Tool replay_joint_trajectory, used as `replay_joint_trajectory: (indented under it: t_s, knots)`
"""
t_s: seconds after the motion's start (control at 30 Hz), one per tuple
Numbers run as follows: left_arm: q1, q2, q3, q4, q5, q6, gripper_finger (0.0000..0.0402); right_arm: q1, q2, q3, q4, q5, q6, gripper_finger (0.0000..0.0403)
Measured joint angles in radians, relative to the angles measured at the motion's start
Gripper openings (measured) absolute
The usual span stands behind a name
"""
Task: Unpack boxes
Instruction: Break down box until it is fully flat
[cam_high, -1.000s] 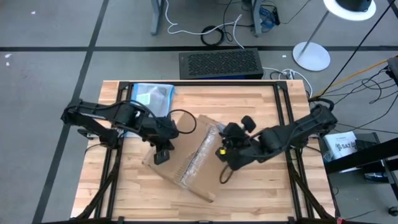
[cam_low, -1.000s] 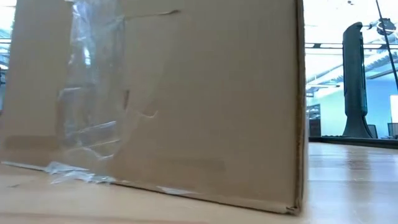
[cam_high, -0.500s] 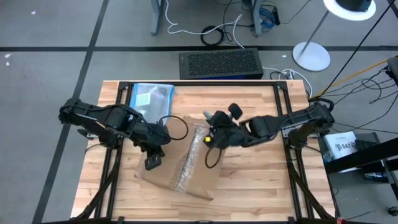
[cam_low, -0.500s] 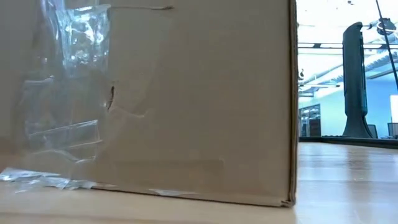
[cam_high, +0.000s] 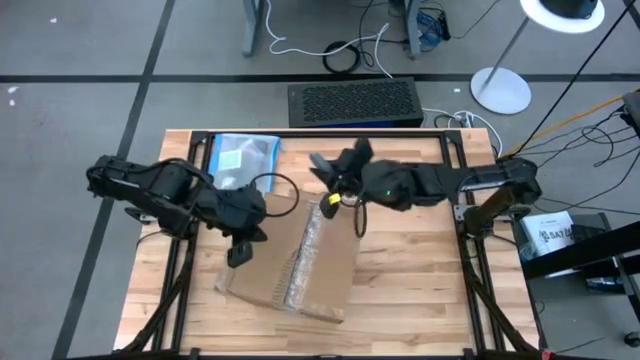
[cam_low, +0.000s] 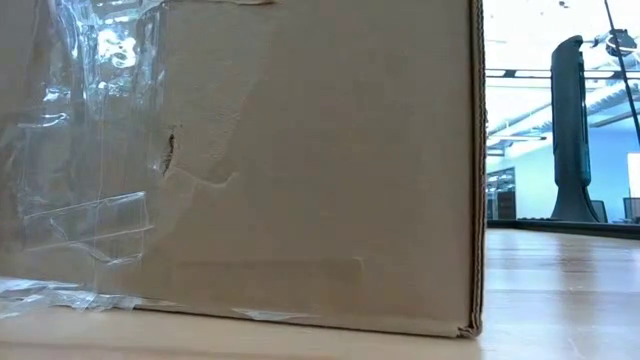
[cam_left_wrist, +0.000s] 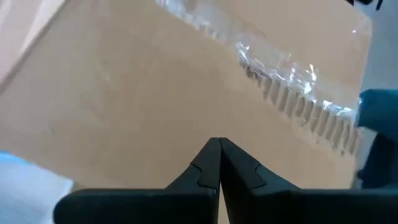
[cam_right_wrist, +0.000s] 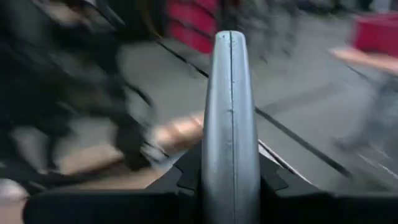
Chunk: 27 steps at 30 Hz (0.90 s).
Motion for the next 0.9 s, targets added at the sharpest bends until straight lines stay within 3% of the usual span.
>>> replay_joint_trajectory:
  t_s: [0.13,0.3,0.5,0.7,0.9]
  knots:
    - [0.043,0.012,-0.001,-0.001,0.003,0.098,0.0010,-0.055,0.000,-0.059,0.258,-0.207,-0.099,0.0063]
    - [0.105,0.015,-0.001,0.027,0.022,0.159,0.0010,-0.122,0.000,-0.168,0.573,-0.437,-0.076,0.0063]
    - [0.159,0.015,-0.001,0.078,0.070,0.180,0.0010,-0.157,-0.001,-0.368,1.015,-0.542,-0.011,0.0063]
    - [0.195,0.015,-0.071,0.155,0.157,0.156,0.0010,-0.194,0.007,-0.572,1.412,-0.572,0.095,0.0063]
    - [0.198,0.015,-0.156,0.201,0.189,0.126,0.0010,-0.203,0.083,-0.609,1.574,-0.575,0.121,0.0063]
